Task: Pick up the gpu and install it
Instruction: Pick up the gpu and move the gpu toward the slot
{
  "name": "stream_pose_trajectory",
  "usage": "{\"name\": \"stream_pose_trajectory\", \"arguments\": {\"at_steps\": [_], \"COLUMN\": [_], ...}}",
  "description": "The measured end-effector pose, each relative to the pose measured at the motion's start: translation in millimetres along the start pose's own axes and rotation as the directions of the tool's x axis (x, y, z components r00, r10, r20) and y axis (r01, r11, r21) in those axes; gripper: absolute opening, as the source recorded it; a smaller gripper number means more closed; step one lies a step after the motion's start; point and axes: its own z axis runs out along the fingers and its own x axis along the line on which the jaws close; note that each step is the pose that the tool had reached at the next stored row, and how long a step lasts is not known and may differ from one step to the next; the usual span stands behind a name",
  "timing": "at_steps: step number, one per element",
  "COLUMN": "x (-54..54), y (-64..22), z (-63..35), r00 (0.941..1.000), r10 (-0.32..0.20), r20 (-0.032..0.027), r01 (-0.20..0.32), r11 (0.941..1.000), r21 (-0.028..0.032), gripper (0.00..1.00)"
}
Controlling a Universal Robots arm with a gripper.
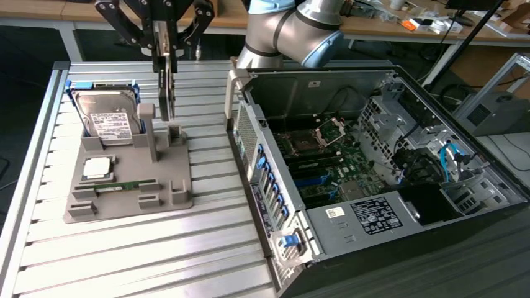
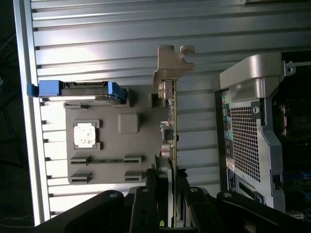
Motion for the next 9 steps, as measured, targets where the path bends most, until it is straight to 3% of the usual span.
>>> {"name": "stream_pose_trajectory", "arguments": {"at_steps": [9], "x": [-0.2], "y": [0.4], "z": [-9.8], "r00": [1.0], "r10": [0.0], "r20": [0.0], "r01": [0.0], "r11": [1.0], "r21": [0.0], "gripper": [0.27]}}
